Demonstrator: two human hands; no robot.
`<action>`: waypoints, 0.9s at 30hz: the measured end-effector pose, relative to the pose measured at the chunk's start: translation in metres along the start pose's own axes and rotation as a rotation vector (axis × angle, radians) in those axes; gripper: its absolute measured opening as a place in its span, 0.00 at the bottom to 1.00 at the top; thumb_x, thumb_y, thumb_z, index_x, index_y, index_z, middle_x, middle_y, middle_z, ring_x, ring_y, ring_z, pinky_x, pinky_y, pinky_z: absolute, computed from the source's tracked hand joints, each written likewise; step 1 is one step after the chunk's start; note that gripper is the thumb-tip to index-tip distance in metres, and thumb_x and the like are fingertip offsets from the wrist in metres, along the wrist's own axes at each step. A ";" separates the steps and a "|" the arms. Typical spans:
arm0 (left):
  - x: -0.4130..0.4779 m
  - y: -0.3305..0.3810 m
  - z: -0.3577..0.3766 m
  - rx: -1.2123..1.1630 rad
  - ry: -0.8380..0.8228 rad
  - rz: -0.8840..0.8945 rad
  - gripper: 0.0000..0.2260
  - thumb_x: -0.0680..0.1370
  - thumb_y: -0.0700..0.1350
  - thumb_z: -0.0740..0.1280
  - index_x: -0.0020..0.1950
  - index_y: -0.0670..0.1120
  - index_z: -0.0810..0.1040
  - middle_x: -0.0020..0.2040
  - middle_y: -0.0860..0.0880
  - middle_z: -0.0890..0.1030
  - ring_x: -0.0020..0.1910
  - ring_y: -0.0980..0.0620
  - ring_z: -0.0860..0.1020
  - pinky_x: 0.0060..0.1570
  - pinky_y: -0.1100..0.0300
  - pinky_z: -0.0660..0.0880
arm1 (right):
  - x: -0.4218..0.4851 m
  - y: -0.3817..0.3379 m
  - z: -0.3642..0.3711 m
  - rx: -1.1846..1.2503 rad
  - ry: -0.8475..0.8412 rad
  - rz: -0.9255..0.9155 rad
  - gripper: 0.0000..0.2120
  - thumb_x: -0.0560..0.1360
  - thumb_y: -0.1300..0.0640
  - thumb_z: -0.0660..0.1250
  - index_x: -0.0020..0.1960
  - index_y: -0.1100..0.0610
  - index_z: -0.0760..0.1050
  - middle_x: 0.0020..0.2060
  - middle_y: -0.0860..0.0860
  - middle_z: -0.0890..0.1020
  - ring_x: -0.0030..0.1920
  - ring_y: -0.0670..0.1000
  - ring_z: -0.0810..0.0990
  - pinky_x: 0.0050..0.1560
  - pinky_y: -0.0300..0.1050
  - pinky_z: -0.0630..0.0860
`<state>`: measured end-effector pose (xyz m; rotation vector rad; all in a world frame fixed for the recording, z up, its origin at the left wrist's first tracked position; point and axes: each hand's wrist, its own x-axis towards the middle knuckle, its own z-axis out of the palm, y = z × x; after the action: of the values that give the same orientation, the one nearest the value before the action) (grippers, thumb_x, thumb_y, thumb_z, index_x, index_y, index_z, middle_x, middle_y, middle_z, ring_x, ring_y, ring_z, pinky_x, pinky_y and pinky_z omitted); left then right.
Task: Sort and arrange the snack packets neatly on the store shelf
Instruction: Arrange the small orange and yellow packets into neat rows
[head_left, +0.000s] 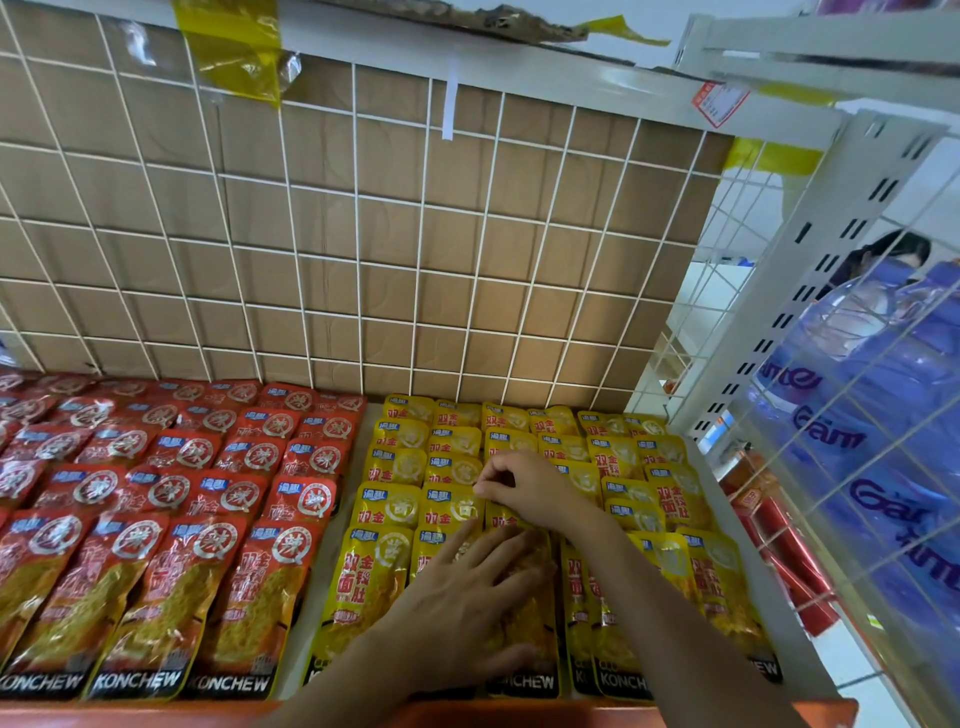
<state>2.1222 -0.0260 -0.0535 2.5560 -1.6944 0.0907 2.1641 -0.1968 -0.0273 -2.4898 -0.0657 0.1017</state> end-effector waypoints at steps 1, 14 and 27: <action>0.000 0.000 0.000 0.001 0.002 0.003 0.28 0.75 0.69 0.48 0.70 0.58 0.66 0.68 0.53 0.72 0.68 0.53 0.70 0.70 0.46 0.60 | 0.000 0.000 0.000 0.003 -0.001 0.000 0.08 0.75 0.53 0.66 0.45 0.57 0.79 0.45 0.51 0.81 0.47 0.48 0.77 0.48 0.45 0.73; 0.001 0.000 -0.004 -0.029 -0.043 -0.022 0.28 0.74 0.70 0.47 0.69 0.59 0.66 0.67 0.54 0.73 0.66 0.55 0.71 0.62 0.46 0.70 | -0.002 0.005 -0.007 0.118 0.200 0.057 0.07 0.77 0.54 0.64 0.48 0.56 0.79 0.40 0.44 0.77 0.41 0.41 0.74 0.43 0.37 0.70; 0.026 -0.020 -0.019 -0.208 0.004 -0.153 0.28 0.76 0.65 0.45 0.75 0.57 0.56 0.76 0.54 0.55 0.75 0.53 0.52 0.71 0.55 0.41 | -0.001 0.027 -0.025 -0.173 0.232 0.171 0.07 0.74 0.51 0.67 0.51 0.52 0.77 0.50 0.47 0.79 0.46 0.43 0.73 0.48 0.37 0.71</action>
<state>2.1508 -0.0405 -0.0330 2.5153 -1.4181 -0.0848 2.1662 -0.2333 -0.0239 -2.6583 0.2458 -0.1272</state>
